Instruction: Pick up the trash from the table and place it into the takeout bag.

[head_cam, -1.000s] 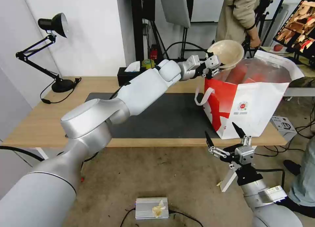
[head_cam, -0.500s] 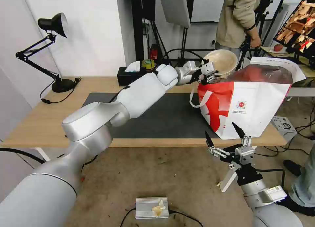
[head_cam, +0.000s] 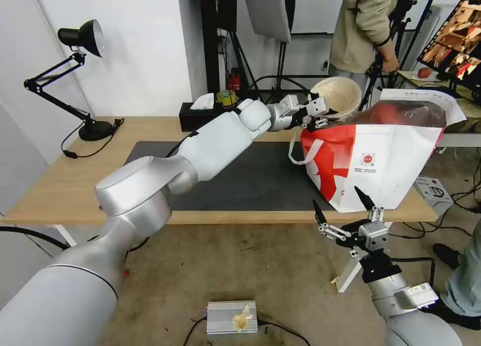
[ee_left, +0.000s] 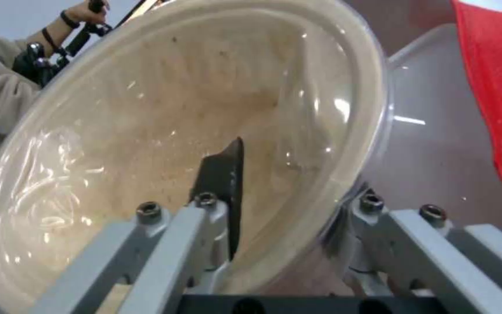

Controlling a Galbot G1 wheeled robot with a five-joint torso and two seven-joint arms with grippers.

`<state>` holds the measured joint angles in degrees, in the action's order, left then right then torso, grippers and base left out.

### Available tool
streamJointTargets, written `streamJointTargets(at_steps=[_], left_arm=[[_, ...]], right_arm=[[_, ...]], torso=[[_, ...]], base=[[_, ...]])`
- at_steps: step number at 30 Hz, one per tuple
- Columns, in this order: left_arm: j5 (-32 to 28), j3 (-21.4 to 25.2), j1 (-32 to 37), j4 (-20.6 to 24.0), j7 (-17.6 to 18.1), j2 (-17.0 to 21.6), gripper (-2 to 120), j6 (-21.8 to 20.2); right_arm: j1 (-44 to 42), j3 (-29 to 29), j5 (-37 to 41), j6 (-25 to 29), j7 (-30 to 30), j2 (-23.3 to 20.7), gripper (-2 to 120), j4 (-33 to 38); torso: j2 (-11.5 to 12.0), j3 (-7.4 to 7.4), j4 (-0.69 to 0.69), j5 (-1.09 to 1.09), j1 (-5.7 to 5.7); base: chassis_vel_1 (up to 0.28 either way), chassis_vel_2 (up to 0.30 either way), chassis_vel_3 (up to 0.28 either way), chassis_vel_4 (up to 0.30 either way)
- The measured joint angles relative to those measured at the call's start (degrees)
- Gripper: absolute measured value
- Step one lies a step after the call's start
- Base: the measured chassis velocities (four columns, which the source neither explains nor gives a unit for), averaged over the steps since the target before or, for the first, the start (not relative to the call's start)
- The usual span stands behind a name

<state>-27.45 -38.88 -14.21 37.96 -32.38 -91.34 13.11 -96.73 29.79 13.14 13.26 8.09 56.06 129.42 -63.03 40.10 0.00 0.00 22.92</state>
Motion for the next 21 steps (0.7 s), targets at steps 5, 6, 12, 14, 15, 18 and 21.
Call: streamJointTargets(at_steps=[5,6,12,14,15,18,21], left_arm=[[0.02,0.14,-0.12,0.28,0.06,0.00,49,0.24],[0.03,0.21,-0.20,0.33,0.17,0.00,55,0.45],[0.03,0.33,-0.38,0.42,0.45,0.00,74,1.22],[0.03,0.34,-0.47,0.54,0.52,-0.01,81,1.37],[0.03,0.34,-0.50,0.60,0.58,-0.02,85,1.41],[0.04,0.34,-0.58,0.70,0.66,-0.02,93,1.52],[0.03,0.22,-0.81,0.92,0.73,-0.03,94,1.65]], right_arm=[[0.00,0.00,0.00,0.00,0.00,0.00,100,0.00],[0.00,0.00,0.00,0.00,0.00,0.00,100,0.00],[0.00,0.00,0.00,0.00,0.00,0.00,100,0.00],[0.00,0.00,0.00,0.00,0.00,0.00,100,0.00],[0.00,0.00,0.00,0.00,0.00,0.00,100,0.00],[0.00,0.00,0.00,0.00,0.00,0.00,100,0.00],[0.00,0.00,0.00,0.00,0.00,0.00,100,0.00]], torso=[[0.00,0.00,0.00,0.00,0.00],[0.01,0.00,0.00,0.00,0.00],[0.01,0.00,0.00,0.00,0.00],[0.01,0.00,0.00,0.00,0.00],[0.01,0.00,0.00,0.00,0.00],[0.01,0.00,0.00,0.00,0.00],[0.01,0.00,0.00,0.00,0.00]], base=[[0.000,0.000,0.000,0.000],[0.000,0.000,0.000,0.000],[0.000,0.000,0.000,0.000],[0.000,0.000,0.000,0.000],[0.000,0.000,0.000,0.000],[0.000,0.000,0.000,0.000],[0.000,0.000,0.000,0.000]])
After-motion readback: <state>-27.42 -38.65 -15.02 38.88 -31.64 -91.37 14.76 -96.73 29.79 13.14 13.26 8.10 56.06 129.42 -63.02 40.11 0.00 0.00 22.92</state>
